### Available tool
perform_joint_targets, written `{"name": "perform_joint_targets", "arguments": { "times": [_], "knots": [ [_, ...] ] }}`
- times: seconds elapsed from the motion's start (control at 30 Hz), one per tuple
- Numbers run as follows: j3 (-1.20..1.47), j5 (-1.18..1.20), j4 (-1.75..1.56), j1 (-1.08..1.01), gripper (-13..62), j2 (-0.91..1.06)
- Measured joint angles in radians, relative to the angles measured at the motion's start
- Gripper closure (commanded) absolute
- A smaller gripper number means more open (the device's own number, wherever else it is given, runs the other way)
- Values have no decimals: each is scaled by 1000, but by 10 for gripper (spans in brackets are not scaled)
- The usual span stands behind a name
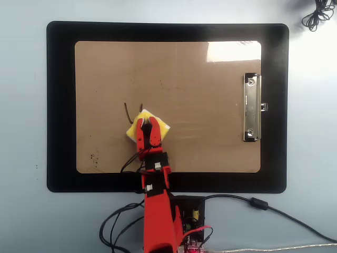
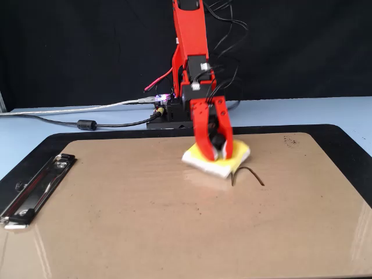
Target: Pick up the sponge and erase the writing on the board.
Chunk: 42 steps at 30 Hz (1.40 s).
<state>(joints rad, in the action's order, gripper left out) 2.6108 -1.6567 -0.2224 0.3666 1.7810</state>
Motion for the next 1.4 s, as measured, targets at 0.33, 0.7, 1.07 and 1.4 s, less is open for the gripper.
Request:
{"name": "perform_joint_targets", "arguments": {
  "times": [0.33, 0.7, 1.07, 1.4],
  "knots": [
    [-459, 0, -8, 71, 573, -440],
    [29, 6, 21, 28, 573, 61],
    [-253, 23, -15, -144, 573, -264],
    [-397, 25, -2, -160, 573, -365]
  ]
}}
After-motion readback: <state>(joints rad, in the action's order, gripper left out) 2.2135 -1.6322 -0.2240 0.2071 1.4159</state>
